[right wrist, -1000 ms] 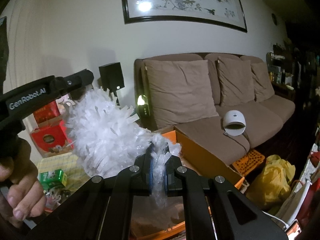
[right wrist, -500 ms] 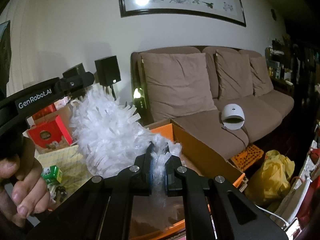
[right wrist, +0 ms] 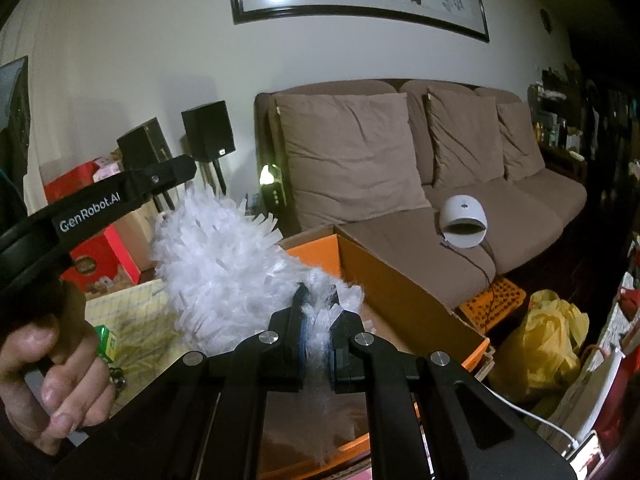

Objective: Organize objects
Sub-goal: 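Carry the duster with the right gripper over the orange-lined box, then lower the white feather duster with the right gripper into the box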

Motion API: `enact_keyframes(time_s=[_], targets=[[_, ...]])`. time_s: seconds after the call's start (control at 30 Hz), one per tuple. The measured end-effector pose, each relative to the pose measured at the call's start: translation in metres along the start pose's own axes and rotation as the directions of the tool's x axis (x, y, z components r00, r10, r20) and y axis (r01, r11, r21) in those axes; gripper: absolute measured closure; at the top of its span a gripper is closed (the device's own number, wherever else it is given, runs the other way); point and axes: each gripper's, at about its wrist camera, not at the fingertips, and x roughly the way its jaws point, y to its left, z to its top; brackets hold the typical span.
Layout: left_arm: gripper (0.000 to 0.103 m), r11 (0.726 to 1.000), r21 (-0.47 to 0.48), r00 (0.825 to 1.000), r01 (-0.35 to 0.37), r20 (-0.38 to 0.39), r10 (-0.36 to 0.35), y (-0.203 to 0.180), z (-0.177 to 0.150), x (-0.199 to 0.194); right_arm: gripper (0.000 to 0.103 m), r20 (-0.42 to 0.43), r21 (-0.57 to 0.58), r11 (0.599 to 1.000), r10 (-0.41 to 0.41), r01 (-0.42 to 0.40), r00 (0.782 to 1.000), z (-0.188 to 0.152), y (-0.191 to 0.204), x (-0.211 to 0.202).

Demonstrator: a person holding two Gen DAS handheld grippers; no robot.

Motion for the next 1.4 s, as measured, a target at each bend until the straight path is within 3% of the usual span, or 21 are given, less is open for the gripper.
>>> enact_keyframes(time_s=[0.5, 0.67, 0.8, 1.4], targets=[[0.103, 1.000, -0.014, 0.999, -0.016, -0.037, 0.016, 0.012, -0.018, 0.023, 0.096, -0.063, 0.011, 1.000, 0.015, -0.014, 0.998, -0.010, -0.003, 0.024], [0.103, 0.998, 0.056, 0.999, -0.027, -0.038, 0.029, 0.004, -0.015, 0.029, 0.096, -0.106, 0.003, 1.000, 0.020, -0.020, 0.994, -0.015, -0.002, 0.035], [0.103, 0.996, 0.082, 1.000, -0.019, -0.023, 0.021, -0.001, -0.013, 0.028, 0.096, -0.120, 0.008, 1.000, 0.019, -0.018, 0.993, -0.018, -0.004, 0.040], [0.103, 0.998, 0.044, 0.998, 0.054, -0.016, -0.053, -0.002, -0.015, 0.055, 0.096, -0.127, 0.059, 0.998, -0.025, 0.033, 0.992, -0.016, -0.032, 0.054]])
